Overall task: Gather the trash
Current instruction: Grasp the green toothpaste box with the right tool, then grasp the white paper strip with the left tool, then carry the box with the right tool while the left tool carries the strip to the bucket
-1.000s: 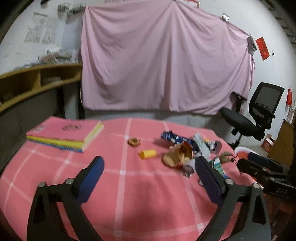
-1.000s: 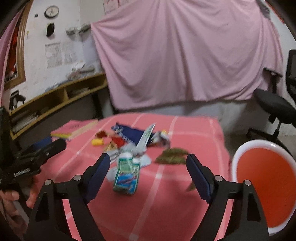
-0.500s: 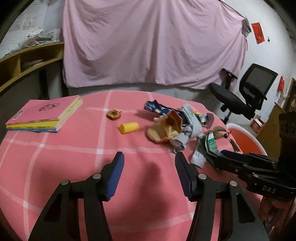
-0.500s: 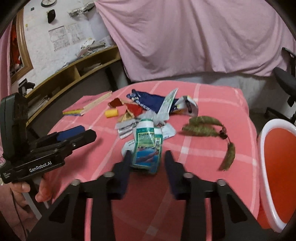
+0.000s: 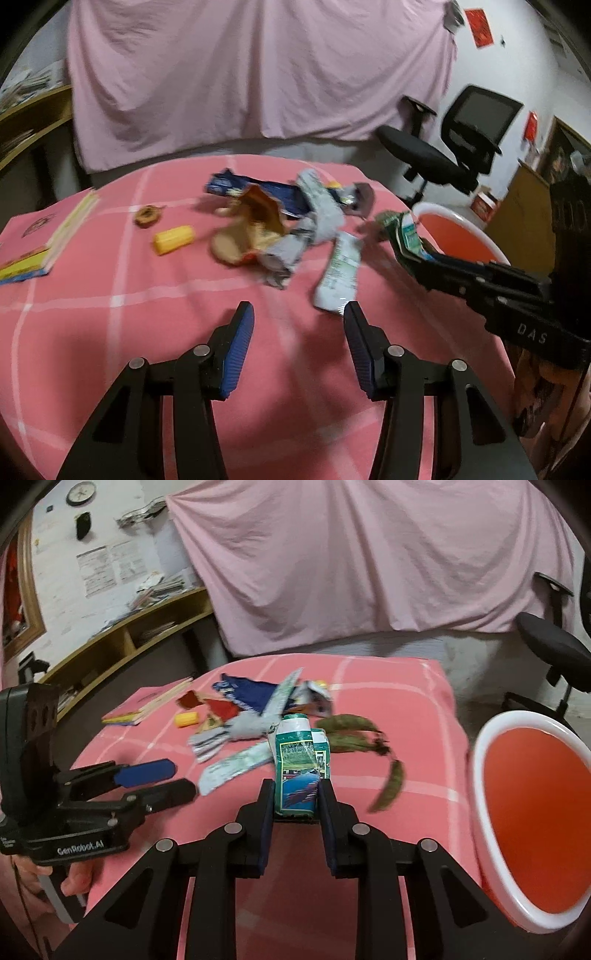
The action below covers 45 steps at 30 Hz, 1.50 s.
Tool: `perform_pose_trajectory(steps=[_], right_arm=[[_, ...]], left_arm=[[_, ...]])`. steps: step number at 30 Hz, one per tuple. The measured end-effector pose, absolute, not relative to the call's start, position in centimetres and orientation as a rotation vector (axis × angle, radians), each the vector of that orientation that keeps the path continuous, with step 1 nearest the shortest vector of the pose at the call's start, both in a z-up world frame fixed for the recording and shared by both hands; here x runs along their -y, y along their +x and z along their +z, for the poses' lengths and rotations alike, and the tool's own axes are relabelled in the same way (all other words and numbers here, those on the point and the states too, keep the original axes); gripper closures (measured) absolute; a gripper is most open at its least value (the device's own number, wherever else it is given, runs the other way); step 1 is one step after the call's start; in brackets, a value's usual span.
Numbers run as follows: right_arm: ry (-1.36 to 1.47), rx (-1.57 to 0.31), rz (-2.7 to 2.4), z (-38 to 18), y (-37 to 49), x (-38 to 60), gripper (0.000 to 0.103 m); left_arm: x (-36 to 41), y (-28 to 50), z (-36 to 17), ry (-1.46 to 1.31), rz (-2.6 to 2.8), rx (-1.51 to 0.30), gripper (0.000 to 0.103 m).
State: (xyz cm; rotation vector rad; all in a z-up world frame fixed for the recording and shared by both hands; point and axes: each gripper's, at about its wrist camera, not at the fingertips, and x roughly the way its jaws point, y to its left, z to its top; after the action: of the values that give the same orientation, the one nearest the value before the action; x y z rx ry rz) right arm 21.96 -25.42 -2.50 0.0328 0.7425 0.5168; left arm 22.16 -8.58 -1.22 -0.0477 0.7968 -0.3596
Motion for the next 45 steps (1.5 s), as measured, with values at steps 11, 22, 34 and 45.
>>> perform_pose_trajectory(steps=[11, 22, 34, 45], right_arm=[[0.064, -0.742, 0.487, -2.6, 22.4, 27.1, 0.082], [0.075, -0.734, 0.489, -2.7, 22.3, 27.3, 0.082], [0.068, -0.685, 0.519, -2.1, 20.9, 27.5, 0.082], [0.081, -0.546, 0.523, -0.3, 19.4, 27.8, 0.082]], left_arm=[[12.1, 25.1, -1.3, 0.058, -0.378, -0.827, 0.073], [13.1, 24.7, -1.9, 0.114, -0.369, -0.807, 0.085], [11.6, 20.3, -1.2, 0.037, -0.349, -0.76, 0.087], [10.6, 17.2, 0.8, 0.007, -0.28, -0.611, 0.088]])
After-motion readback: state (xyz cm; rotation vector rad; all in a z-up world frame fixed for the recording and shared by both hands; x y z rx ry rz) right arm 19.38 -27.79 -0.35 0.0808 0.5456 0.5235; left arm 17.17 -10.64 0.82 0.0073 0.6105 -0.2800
